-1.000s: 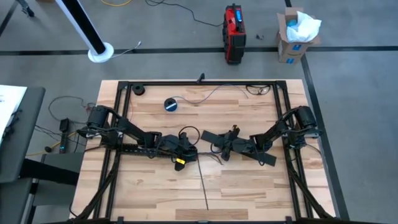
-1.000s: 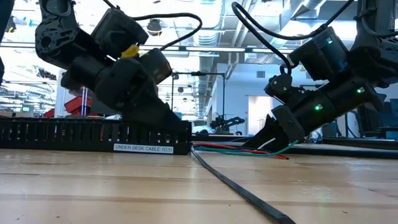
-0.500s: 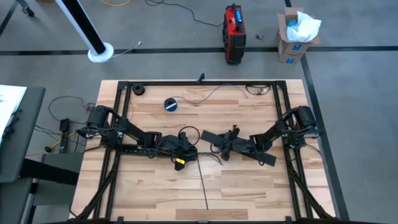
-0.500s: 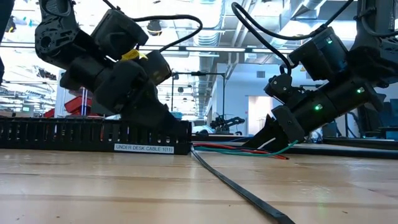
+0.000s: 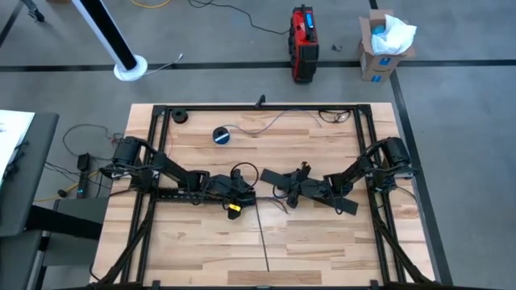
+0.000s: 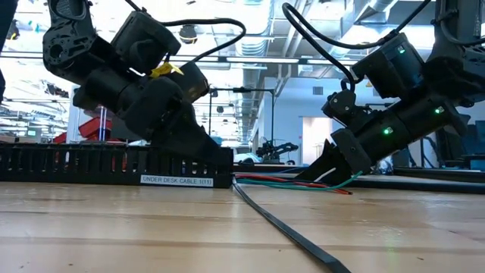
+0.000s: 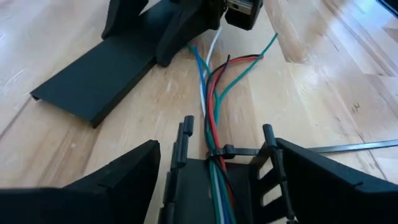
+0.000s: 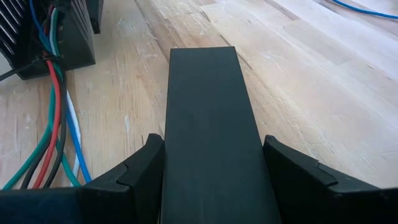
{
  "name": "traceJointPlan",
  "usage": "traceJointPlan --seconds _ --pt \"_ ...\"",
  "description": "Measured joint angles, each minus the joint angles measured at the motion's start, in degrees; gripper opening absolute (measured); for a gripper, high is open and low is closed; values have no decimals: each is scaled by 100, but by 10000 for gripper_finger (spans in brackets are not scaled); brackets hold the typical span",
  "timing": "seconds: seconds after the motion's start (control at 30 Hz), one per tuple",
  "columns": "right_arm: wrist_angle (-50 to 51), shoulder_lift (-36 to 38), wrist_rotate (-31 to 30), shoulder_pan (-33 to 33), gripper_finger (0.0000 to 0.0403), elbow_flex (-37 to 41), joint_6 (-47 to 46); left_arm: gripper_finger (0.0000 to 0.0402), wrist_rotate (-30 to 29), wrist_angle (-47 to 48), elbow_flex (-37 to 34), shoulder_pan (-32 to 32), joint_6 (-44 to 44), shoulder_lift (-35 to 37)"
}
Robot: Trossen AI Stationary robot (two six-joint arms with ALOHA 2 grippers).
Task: Ziptie cables
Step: Close the black cable duct with the black cable duct cover
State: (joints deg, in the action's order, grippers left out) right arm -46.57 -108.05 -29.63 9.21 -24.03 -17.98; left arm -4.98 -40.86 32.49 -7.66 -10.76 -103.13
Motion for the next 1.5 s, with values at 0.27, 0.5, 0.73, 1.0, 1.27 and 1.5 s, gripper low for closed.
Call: traceJointPlan --seconds 0.27,0.5,0.73,1.0,1.27,1.5 --pt "0 0 2 0 231 0 0 294 -26 100 0 -131 44 -3" --pt "0 0 2 0 231 0 0 293 -256 76 0 -194 61 -7" --pt "0 0 2 0 231 0 0 274 -234 28 0 -192 53 -9" --pt "0 0 2 0 231 0 0 260 -220 22 0 -192 68 -9" --pt "0 0 2 0 231 0 0 240 -221 19 0 -192 69 -9" --pt "-7 -1 -1 0 231 1 1 230 -244 21 0 -192 87 -9"
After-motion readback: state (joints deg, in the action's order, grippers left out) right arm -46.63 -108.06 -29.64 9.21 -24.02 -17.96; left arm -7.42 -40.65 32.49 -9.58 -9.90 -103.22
